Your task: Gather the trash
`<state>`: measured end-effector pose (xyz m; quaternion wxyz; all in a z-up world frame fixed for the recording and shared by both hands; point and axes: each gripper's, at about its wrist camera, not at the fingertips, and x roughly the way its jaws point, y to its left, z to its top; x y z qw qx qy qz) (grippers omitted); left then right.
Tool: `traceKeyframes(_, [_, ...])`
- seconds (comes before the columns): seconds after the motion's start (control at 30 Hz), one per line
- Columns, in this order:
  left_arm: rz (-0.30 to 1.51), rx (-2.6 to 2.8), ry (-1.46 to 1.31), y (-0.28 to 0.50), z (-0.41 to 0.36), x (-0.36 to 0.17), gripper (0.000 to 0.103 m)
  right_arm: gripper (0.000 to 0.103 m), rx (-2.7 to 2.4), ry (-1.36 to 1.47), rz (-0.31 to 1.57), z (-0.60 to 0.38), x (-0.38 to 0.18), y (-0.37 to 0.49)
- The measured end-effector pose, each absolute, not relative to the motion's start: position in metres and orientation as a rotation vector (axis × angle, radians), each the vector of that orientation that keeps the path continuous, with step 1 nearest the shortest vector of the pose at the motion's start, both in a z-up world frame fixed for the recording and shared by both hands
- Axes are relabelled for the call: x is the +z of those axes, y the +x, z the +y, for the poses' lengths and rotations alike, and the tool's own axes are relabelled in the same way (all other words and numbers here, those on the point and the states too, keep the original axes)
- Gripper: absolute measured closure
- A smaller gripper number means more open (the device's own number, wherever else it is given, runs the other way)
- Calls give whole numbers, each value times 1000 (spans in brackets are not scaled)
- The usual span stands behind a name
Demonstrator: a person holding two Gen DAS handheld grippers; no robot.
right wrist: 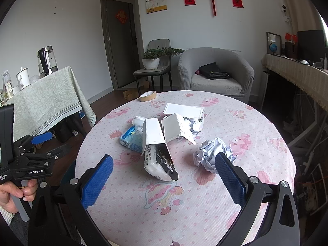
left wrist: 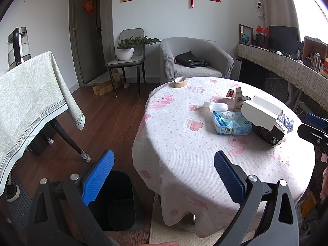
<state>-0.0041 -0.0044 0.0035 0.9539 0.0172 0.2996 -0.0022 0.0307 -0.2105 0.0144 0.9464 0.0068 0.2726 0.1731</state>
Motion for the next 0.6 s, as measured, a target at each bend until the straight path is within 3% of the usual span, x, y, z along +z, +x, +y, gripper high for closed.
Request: traceKeyframes(0.6, [609, -10, 29, -3, -8, 3, 3, 3, 353, 17, 558, -211, 13, 32])
